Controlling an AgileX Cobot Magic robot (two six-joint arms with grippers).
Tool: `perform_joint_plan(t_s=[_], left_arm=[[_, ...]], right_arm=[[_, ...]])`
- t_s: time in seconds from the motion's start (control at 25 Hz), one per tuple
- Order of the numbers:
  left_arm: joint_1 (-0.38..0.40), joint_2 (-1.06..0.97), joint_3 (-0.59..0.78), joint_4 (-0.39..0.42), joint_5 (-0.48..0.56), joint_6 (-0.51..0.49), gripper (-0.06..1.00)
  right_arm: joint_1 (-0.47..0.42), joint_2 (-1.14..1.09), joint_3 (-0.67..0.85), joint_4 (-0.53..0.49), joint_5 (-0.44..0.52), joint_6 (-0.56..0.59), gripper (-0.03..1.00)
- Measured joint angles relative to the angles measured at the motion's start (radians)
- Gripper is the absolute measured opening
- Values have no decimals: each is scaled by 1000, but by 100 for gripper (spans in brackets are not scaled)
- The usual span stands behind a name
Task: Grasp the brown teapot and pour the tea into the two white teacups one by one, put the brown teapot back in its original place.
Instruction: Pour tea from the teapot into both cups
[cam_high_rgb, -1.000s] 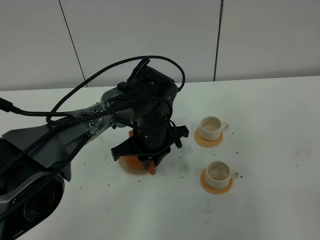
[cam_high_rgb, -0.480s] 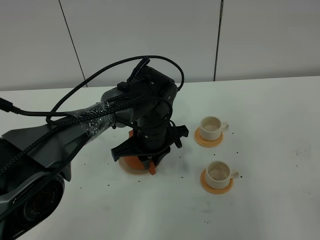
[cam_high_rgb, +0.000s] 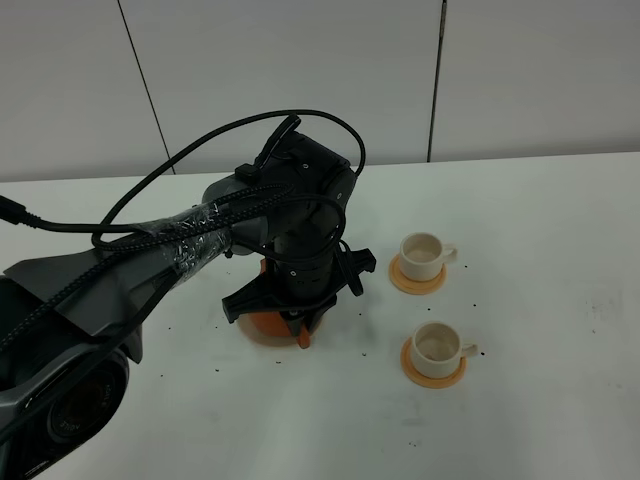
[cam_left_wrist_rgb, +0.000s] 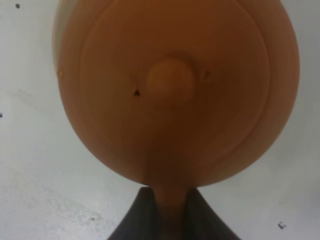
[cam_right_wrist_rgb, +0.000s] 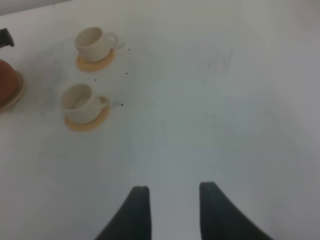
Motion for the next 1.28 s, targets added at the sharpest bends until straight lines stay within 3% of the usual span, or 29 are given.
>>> perform_joint_plan(t_s=[1.28], left_arm=[[-8,-13,0,56,0,18,17]], right_arm=[[0,0,0,0,0,0,24]])
